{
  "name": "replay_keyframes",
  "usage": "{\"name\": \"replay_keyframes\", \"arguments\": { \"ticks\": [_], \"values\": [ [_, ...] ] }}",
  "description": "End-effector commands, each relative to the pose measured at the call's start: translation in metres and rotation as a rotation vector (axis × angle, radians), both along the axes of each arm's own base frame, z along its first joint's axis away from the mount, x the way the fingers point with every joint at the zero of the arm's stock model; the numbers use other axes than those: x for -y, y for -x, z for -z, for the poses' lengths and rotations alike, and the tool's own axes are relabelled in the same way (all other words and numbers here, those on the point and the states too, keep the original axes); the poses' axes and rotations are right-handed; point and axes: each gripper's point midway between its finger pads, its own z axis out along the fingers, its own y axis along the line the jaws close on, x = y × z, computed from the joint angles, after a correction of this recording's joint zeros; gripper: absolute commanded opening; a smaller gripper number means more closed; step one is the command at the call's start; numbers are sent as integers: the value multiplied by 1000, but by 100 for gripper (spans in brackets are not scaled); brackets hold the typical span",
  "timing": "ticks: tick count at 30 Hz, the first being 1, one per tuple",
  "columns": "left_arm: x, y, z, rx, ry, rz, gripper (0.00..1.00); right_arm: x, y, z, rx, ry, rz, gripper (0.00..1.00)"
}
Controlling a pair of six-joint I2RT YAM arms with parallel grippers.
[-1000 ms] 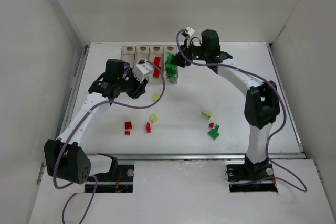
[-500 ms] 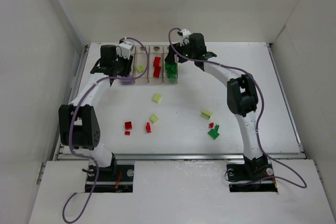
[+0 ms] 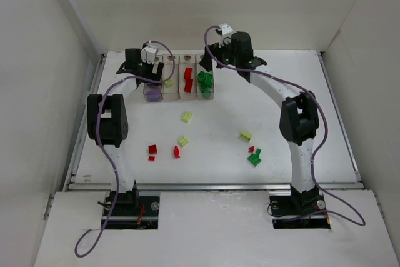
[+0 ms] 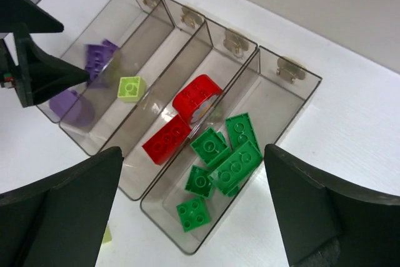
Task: Sort the legos into containers by color
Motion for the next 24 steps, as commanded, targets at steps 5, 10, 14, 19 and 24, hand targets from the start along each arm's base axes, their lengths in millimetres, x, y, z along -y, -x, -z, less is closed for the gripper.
{"name": "replay_keyframes", "arguments": {
  "ticks": [5,10,14,19,24],
  "values": [
    [9,2,-108,226,9,18,100,46,26,-83,134,29,147,100],
    [4,56,-154,318,-70,-38,100,104,61,-44,-40,266,309,100],
    [-1,104,-147,287,-92,-43,100,146,127,30,-344,515,305,100],
    [4,166,-113,186,-82,8,100,145,199,89,-451,662,84,100],
    [22,218,-112,252,-168,94,100,129,245,118,-492,790,-117,100]
  ]
}}
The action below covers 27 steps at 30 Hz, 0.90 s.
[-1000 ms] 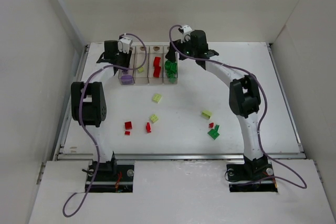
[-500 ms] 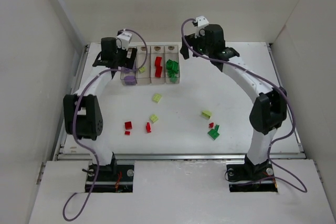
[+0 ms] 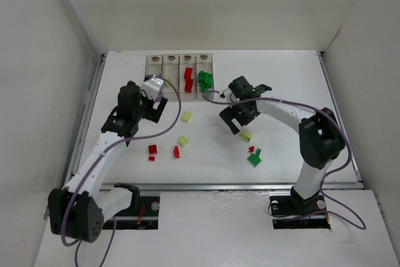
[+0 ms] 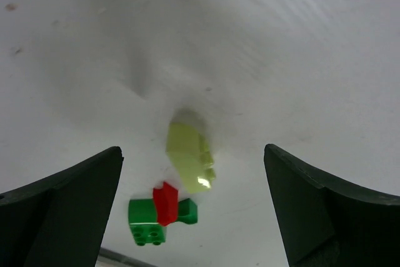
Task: Sort the legos into containers by color
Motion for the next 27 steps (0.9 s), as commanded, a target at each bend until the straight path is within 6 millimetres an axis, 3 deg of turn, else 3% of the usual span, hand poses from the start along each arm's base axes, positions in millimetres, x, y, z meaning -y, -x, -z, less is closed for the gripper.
{"name": "replay_keyframes", "arguments": {
  "ticks": [1,2,3,5,8,14,16,19,20,23,24,25,27],
  "values": [
    [19,33,-7,59,-72,81,100,-12,18,-6,-19,21,-135,100],
    [22,42,3,55,-88,97,100,-15,26,-1,-40,21,-152,100],
    [29,50,-6,101,-86,116,100,-15,36,10,-76,29,-166,98],
    [31,61,5,98,-102,122,100,-16,41,15,-86,35,-175,94],
    [35,67,2,125,-89,115,100,-14,50,31,-124,53,-171,90],
    [34,75,6,119,-76,107,100,2,44,35,-106,147,-109,85],
    [34,74,8,120,-76,107,100,3,42,38,-100,155,-94,76],
    [34,74,8,119,-68,103,100,0,39,47,-103,156,-94,34],
    [34,74,8,119,-68,103,100,-1,36,44,-95,152,-94,0],
    [31,76,14,104,-80,93,100,-12,22,35,-61,125,-79,0],
    [28,76,13,107,-95,87,100,-21,18,23,-43,79,-77,0],
    [28,77,18,98,-98,88,100,-38,-1,-6,43,2,-81,0],
    [25,77,23,90,-126,88,100,-75,-18,-47,130,-181,-107,0]
  ]
}}
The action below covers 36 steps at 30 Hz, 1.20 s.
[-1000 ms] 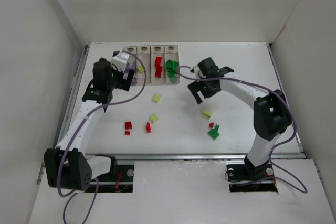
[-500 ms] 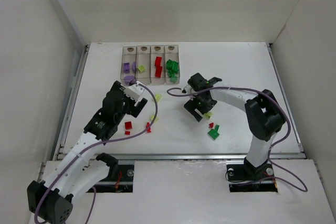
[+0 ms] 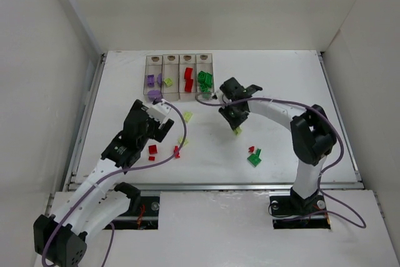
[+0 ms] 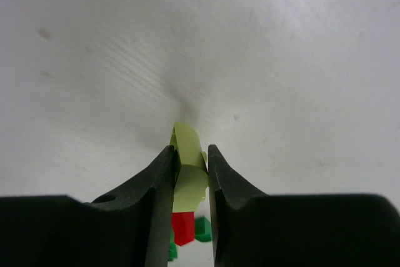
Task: Sort the legos into containers by color
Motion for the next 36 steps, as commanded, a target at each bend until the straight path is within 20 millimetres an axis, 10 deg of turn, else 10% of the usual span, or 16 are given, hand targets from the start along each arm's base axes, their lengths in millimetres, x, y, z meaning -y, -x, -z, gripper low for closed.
{"name": "replay_keyframes", "arguments": {
  "ticks": [1,3,8,9,15,16,24,27,28,29,36],
  "values": [
    [-6,2,7,9,-20,-18,100,-75,-55,-103,260,-372,-26,0],
    [-7,2,10,9,-24,-26,100,-113,-89,-170,460,-634,33,0],
    [-12,2,17,2,-25,-51,100,-166,-156,-252,657,-994,188,0],
    [-13,1,14,14,-14,-66,100,-184,-176,-216,601,-977,204,0],
    [-23,1,18,18,-16,-112,100,-249,-225,-209,528,-1133,221,0],
    [-28,1,22,10,-24,-130,100,-256,-234,-181,499,-1117,238,0],
    [-35,0,27,7,-3,-163,100,-296,-242,-149,470,-1157,186,22],
    [-36,0,28,5,1,-164,100,-295,-242,-143,461,-1149,190,49],
    [-36,0,28,5,1,-164,100,-295,-241,-139,455,-1142,192,84],
    [-36,0,28,5,1,-164,100,-294,-241,-139,460,-1135,185,100],
    [-22,1,30,-31,0,-75,100,-296,-208,-207,499,-1186,-11,100]
  ]
}}
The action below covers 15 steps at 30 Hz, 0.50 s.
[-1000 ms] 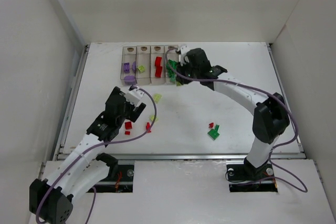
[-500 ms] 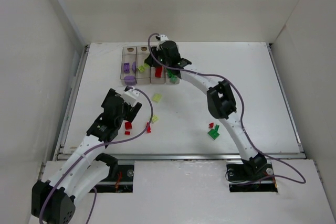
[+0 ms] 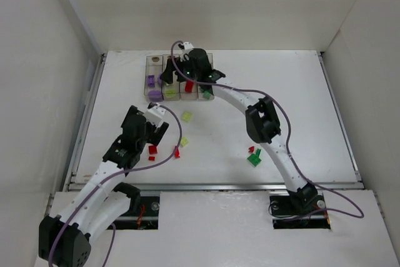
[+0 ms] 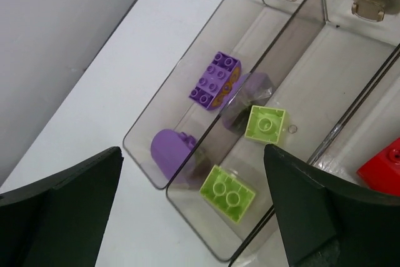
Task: Sort the legos into containers by color
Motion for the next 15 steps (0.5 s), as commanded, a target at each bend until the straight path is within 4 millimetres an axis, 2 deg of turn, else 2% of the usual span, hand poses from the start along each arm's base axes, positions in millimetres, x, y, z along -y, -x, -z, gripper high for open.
{"name": "replay_keyframes", "arguments": {
  "ticks": [1,3,4,5,6,7,8,9,10,11,12,13,14,15],
  "values": [
    [14,-4,-12,15,28,78,100,9,25,-139,236,-93,-73,100],
    [37,2,-15,-17,3,248,100,21,36,-159,265,-81,-66,100],
    [51,6,-10,-53,-11,332,100,33,51,-173,275,-69,-69,100],
    [70,8,-20,-58,22,439,100,41,56,-175,294,-45,-62,100],
    [80,15,-18,-99,15,514,100,56,56,-176,295,-29,-47,100],
    [89,16,-10,-156,26,565,100,70,59,-150,249,20,-29,100],
    [109,18,-25,-166,70,647,100,95,61,-173,273,12,19,100],
    [116,13,-31,-178,95,659,100,101,69,-170,261,21,19,100],
    [125,8,-33,-199,121,662,100,123,63,-166,252,40,76,100],
    [131,1,-18,-295,165,614,100,142,73,-158,229,63,105,100],
    [142,-12,-33,-283,191,609,100,154,74,-154,221,77,137,100],
    [146,-18,-31,-313,206,591,100,171,71,-149,214,99,196,100],
    [151,-26,-14,-376,212,570,100,179,76,-130,182,129,213,100],
    [158,-28,-11,-402,232,559,100,190,79,-136,190,128,237,100]
  ]
}}
